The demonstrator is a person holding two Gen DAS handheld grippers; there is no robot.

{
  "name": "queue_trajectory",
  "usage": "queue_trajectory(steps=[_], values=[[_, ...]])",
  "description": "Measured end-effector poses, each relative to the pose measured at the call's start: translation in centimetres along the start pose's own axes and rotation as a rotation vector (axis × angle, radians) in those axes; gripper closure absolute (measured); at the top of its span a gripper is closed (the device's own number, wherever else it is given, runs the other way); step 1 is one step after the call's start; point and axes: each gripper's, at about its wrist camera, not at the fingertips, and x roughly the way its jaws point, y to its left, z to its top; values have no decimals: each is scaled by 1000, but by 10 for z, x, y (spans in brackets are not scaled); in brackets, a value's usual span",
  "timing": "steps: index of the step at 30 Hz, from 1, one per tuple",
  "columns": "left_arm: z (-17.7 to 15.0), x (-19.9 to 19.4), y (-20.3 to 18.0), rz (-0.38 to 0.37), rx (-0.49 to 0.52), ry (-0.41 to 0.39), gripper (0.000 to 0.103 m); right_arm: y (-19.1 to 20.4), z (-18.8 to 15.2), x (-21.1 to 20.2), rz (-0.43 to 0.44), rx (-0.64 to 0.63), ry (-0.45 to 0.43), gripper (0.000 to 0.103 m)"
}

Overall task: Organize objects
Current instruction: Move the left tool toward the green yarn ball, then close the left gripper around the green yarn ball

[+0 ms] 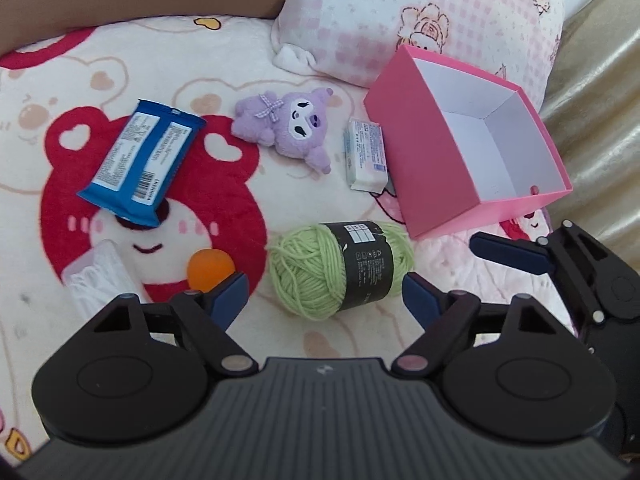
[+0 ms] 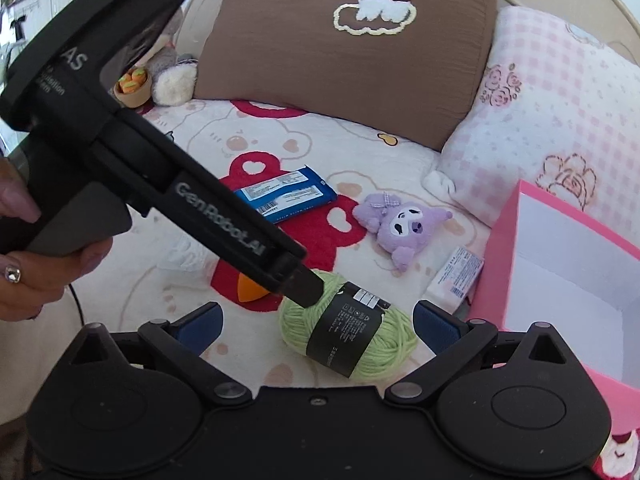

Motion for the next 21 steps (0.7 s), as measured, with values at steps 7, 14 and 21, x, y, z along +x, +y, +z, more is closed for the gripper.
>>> queue_trajectory(steps=[7, 14, 21], values=[[-7, 9, -1, 10, 69, -65, 29, -3, -3, 20, -23, 64, 40, 1], [-8, 18, 10, -67, 25, -86, 34, -6, -15, 44, -73, 68, 62, 1], [-12, 36, 22, -138, -60, -59, 51, -12, -26, 62, -75, 96, 71, 1]])
